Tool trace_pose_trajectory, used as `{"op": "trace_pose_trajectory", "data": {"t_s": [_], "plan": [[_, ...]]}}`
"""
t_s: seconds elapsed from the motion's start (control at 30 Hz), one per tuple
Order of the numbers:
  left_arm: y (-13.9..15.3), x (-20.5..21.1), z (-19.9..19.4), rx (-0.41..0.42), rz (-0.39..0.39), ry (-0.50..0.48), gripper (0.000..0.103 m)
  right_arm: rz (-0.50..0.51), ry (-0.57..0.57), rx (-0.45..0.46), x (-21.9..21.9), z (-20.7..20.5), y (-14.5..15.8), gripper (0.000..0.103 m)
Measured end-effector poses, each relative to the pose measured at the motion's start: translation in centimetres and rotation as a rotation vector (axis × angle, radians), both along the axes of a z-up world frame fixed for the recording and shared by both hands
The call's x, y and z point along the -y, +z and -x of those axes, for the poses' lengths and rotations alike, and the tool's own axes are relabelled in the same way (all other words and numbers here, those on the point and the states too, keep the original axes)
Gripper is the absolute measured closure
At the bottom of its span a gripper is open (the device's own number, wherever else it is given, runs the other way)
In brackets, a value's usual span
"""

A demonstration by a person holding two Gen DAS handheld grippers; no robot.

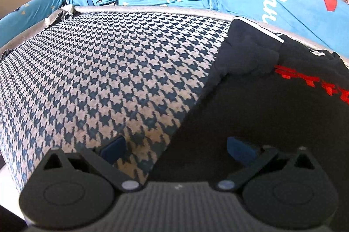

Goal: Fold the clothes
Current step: 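Move the open left gripper down to the shirt's folded-sleeve edge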

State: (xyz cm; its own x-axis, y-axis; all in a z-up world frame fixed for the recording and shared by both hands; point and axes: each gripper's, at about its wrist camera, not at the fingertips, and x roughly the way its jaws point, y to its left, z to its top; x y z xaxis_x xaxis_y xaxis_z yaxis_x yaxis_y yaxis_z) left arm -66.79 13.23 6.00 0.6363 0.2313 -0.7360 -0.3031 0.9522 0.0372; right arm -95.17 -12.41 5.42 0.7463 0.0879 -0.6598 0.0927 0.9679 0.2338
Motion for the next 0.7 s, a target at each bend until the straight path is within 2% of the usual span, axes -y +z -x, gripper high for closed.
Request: {"op": "trace_pose_trajectory", "data": {"t_s": [0.17,0.43,0.57,0.7], "plan": [[0.3,-0.2,-0.8,-0.024,-0.007,-0.006,0.0,-0.009,0.015,-0.017,0.2,-0.8,0.8,0.046],[1.0,-0.7,-2.2,-0.042,-0.034,0.001,0.0,0.029,0.105,-0.025,0.5,-4.3,2.7,0.046],[1.3,-0.6,-2.6,-0.028,0.004,-0.04,0.0,0.059,0.166,-0.004,0.7,-6.3,3.7,0.045],[1.5,0.6,-3.5,-0.008,-0.007,-0.1,0.0,0.016,0.186,-0.019,1.2,-8.7,3.8,0.043]]}}
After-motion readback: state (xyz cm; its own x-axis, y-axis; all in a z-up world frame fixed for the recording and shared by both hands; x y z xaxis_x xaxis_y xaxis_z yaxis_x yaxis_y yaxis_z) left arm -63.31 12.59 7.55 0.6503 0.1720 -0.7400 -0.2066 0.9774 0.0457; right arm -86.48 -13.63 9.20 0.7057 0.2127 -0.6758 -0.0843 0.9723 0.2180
